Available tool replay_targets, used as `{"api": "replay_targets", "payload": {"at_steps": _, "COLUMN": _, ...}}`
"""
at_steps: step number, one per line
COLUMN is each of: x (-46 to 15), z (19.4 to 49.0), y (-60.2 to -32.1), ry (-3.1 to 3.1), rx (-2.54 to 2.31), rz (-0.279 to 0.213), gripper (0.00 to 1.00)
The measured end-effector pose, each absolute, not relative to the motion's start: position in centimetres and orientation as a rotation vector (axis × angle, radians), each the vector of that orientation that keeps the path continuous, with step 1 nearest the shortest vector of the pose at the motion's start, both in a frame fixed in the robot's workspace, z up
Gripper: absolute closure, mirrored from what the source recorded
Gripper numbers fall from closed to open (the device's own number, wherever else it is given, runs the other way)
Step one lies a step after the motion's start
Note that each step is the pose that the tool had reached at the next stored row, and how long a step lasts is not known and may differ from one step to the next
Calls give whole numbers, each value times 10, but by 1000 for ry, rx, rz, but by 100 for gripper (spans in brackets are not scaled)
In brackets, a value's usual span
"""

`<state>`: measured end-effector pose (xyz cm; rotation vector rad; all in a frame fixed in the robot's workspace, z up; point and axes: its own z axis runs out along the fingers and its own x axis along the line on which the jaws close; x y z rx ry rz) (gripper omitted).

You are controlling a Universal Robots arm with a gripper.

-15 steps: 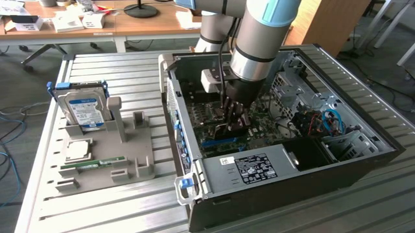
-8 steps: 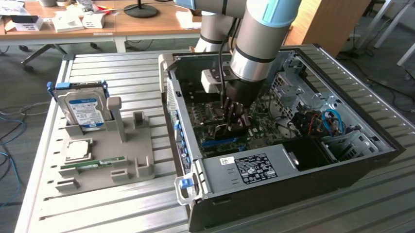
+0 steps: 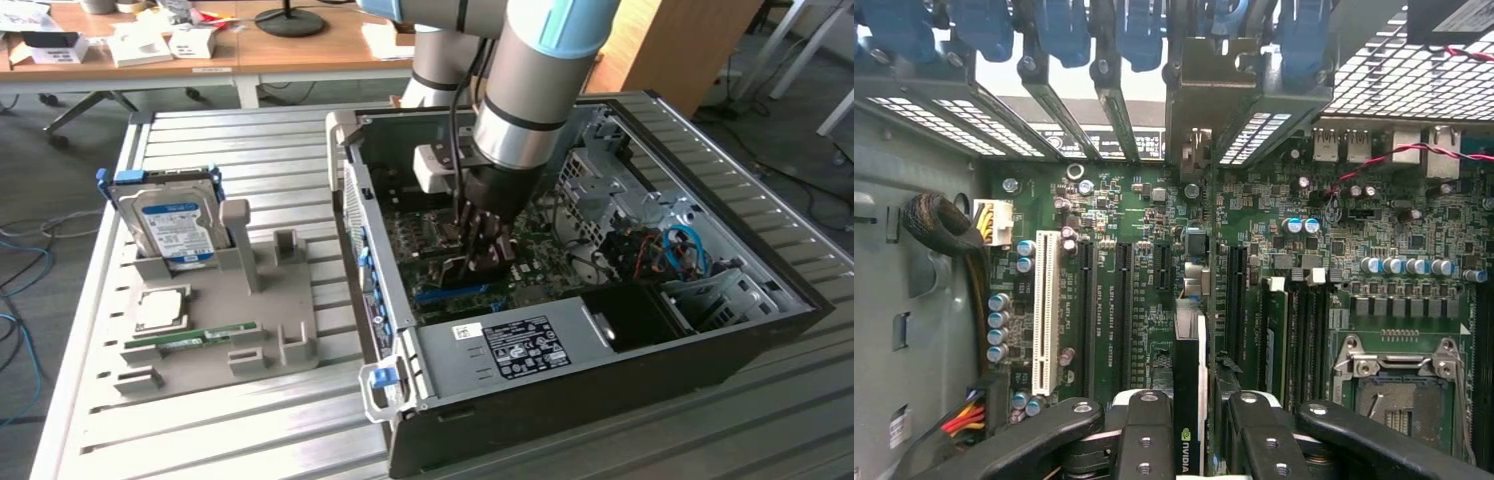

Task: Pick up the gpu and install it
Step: 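Insert the gpu into the slot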

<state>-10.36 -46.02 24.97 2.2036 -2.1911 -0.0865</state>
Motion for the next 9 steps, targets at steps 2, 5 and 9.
{"api": "replay_targets", "payload": {"at_steps": 2, "x": -104, "z": 249, "y": -460, "ry": -2191, "rx": 2203, "rz": -86, "gripper": 74}}
{"api": "replay_targets", "payload": {"at_steps": 5, "x": -104, "z": 249, "y": -460, "ry": -2191, "rx": 2203, "rz": -86, "gripper": 74}}
{"api": "replay_targets", "payload": {"at_steps": 9, "x": -104, "z": 249, "y": -460, "ry": -2191, "rx": 2203, "rz": -86, "gripper": 74}}
